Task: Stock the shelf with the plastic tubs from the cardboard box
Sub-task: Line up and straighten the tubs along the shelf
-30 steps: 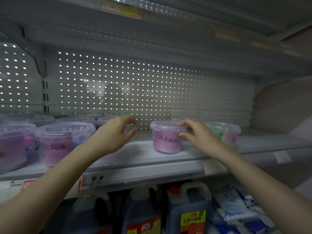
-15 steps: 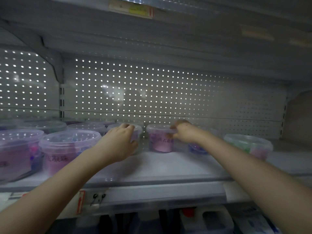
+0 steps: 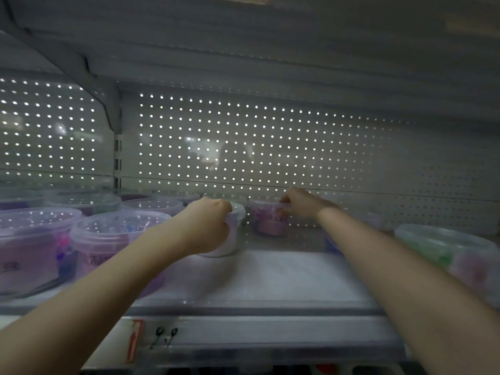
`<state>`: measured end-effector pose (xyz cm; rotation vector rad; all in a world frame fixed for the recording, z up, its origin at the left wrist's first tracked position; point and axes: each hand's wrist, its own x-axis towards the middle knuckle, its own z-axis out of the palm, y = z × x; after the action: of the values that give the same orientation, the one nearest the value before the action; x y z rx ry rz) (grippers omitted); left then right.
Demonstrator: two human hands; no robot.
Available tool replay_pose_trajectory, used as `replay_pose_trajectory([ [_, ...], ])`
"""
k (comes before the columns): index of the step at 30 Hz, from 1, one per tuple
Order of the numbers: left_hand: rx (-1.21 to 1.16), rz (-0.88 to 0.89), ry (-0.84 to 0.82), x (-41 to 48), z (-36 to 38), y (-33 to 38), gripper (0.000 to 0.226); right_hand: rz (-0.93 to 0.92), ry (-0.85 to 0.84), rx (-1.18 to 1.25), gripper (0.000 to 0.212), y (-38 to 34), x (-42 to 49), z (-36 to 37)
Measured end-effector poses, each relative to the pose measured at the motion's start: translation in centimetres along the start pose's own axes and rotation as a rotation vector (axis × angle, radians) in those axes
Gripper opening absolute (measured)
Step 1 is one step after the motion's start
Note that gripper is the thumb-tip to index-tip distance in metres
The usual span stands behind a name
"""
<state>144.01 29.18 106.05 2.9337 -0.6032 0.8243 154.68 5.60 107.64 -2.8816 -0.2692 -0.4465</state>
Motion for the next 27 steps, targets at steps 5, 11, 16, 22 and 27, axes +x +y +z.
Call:
replay_pose_trajectory([
  [5,-0.005,0.001,-0.003,0.1,0.1,-0.1,0.036,0.000,-0.004,0.006,0.032,0.0,0.4,0.0],
  [11,-0.013,0.036,0.019,0.0,0.1,-0.4,0.029,0.010,-0.002,-0.041,0.061,-1.2,-1.7,-1.3],
  [16,-0.069,0.094,0.049,-0.9,-0.2,0.2,0.017,0.100,0.100,-0.040,0.041,-0.2,-6.8,-3.5],
  [22,-0.056,0.134,0.057,-1.0,-0.5,1.1,0.019,0.258,0.110,-0.189,0.048,3.4,-12.0,-4.8],
  [27,-0.052,0.126,0.028,-1.4,-1.0,1.2,0.025,0.281,0.164,-0.222,0.028,3.6,-13.0,-4.2],
])
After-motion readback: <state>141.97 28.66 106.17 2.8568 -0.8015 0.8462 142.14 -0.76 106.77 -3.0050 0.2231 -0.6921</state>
